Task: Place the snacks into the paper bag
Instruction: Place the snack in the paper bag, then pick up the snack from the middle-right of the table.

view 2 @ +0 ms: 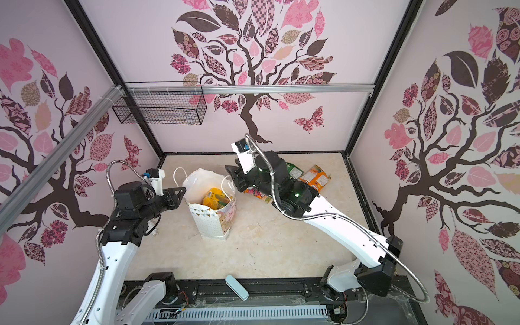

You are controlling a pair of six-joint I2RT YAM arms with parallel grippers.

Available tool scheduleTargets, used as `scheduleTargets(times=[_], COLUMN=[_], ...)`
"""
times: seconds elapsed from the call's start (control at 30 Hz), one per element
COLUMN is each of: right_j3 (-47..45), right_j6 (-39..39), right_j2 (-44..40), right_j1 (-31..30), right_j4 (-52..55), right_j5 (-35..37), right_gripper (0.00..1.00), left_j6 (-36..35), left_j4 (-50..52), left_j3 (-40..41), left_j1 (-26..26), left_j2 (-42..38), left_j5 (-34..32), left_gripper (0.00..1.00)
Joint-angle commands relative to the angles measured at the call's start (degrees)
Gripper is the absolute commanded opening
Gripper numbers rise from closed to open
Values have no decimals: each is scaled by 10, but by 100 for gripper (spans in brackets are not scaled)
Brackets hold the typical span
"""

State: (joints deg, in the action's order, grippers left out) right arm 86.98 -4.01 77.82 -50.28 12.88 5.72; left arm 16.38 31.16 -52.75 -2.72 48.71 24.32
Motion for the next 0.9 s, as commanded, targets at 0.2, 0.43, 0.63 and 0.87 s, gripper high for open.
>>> scheduleTargets(times=[0.2,0.43,0.63,0.87], right_j3=[-94,-159,-219,-236], right_j6=[-51,-35,-38,-36], right_j2=[-54,9,50,113], right_j1=[111,133,156,200], right_j4=[5,75,65,71], right_j5=[80,314,317,294], right_gripper=[56,89,93,96], left_j6=[4,12,12,14], left_j4=[-13,-24,-22,-24], left_j3=[19,20,23,23], left_j1=[-11,-28,-32,-32], left_j2=[3,4,2,8], left_j5=[16,35,35,39], left_gripper=[19,19,20,19])
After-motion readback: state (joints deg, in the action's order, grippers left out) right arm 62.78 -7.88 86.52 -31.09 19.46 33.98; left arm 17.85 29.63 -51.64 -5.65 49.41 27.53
